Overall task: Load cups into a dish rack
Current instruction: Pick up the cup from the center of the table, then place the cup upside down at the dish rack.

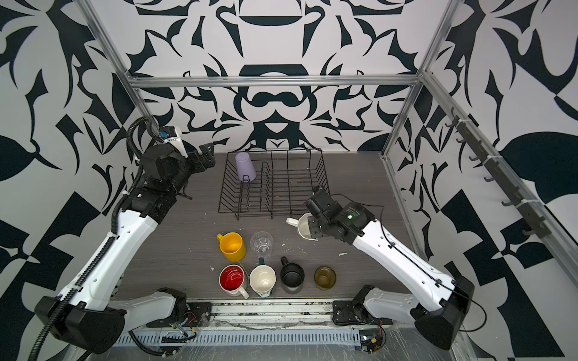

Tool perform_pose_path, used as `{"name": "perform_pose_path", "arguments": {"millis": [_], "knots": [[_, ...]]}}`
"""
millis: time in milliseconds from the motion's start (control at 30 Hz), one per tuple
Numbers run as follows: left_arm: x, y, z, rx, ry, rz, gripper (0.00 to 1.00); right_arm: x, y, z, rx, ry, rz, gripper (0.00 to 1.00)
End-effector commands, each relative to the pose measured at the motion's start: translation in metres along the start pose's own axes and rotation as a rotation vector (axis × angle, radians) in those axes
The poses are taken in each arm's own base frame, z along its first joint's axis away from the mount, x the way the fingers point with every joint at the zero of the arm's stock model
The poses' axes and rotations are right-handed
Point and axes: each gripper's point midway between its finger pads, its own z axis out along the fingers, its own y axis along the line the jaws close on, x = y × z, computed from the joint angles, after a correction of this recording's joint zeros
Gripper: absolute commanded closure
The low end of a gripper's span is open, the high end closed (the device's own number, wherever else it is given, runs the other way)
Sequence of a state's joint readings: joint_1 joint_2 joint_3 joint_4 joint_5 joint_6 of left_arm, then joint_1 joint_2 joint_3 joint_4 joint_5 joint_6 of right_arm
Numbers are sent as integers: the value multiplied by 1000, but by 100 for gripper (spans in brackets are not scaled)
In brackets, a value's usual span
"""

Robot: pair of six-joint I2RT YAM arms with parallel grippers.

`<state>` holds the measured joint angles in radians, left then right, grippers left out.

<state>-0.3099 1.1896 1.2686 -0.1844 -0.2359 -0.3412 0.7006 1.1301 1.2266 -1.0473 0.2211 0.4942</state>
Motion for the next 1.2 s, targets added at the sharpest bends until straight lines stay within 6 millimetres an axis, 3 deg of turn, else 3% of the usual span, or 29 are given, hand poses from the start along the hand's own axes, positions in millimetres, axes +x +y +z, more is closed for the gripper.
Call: {"name": "perform_pose_path", "arguments": {"millis": [0,200,433,700,800,867,1167], "knots": [[-10,-11,-6,69,-60,-14,1,-43,12,-38,-165,-165,63,100],[8,-18,3,143,-75,10,1,-88,12,-37,-381,-246,190,100],[38,-62,1,441,-48,127,1,-129,17,-37,-602,-291,281,100],[59,-119,-24,880,-10,127,1,-149,41,-56,-828,-319,257,100],[59,-128,-34,982,-42,114,1,-155,49,-69,-901,-341,234,100],[70,-130,-28,1019,-31,97,1,-157,54,-77,-945,-350,215,100],[70,-143,-45,1191,-84,79,1,-167,70,-97,-1060,-383,166,100]]}}
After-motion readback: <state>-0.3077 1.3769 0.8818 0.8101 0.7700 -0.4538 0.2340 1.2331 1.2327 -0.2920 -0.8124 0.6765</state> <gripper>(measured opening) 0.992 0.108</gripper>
